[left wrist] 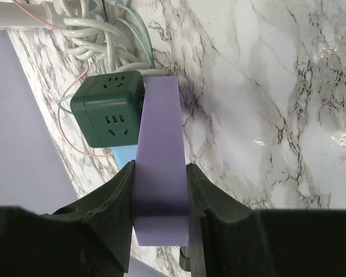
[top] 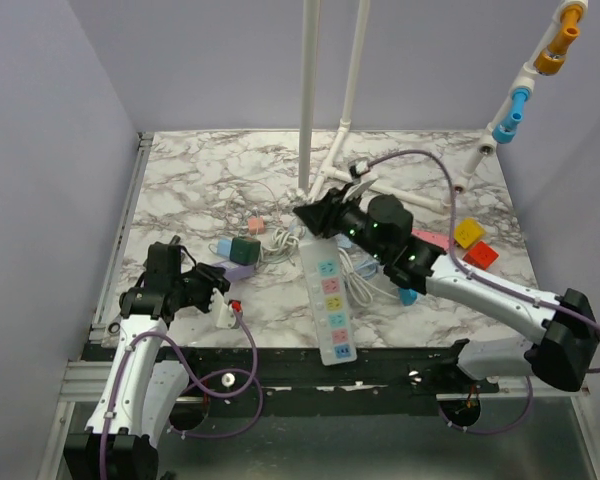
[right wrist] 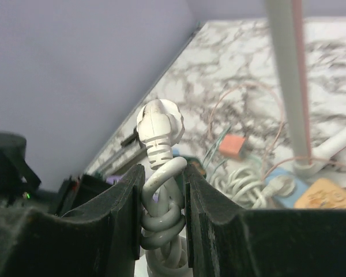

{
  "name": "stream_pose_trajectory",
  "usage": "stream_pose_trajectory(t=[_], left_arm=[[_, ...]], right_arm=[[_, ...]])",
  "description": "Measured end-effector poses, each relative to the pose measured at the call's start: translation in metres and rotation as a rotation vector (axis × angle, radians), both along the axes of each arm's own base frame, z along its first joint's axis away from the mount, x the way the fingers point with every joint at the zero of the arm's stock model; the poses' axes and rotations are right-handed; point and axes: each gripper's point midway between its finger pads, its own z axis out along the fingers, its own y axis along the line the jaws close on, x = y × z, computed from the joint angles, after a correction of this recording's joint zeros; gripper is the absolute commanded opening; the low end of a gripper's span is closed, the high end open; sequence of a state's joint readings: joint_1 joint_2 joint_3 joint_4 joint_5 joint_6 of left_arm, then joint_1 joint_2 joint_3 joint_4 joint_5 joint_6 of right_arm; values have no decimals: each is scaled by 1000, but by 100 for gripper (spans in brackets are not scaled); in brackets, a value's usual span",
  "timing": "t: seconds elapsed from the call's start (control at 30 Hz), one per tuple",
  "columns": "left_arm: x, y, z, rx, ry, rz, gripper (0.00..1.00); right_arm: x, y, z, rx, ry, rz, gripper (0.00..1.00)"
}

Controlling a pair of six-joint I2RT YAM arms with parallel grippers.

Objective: Pull the plug off the socket
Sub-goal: Place the socket at the center of the board.

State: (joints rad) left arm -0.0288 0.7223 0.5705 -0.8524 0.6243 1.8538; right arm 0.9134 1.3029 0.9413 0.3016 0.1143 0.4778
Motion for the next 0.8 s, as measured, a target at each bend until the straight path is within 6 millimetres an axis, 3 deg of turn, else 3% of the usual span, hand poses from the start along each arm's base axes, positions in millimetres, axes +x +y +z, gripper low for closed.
stream_pose_trajectory(t=[0.07,0.2,0.33,0.47,0.57,0.8], left_arm=[[0,0,0,-5,5,8,0],[0,0,0,-13,12,20,0],[0,0,0,-19,16,25,0],[0,0,0,-21,16,27,0],[0,0,0,-21,13,26,0],[-2,0,-1,-19,7,23,0]], right_arm=[[15,-21,29,27,-22,-56,1],[24,-57,85,86,-86,-130,1],[24,-69,139,132,-141,-150,1],[36,-77,182,162,-181,-184,1],[58,-97,201,169,-185,-267,1],[123,-143,206,102,-197,-493,1]])
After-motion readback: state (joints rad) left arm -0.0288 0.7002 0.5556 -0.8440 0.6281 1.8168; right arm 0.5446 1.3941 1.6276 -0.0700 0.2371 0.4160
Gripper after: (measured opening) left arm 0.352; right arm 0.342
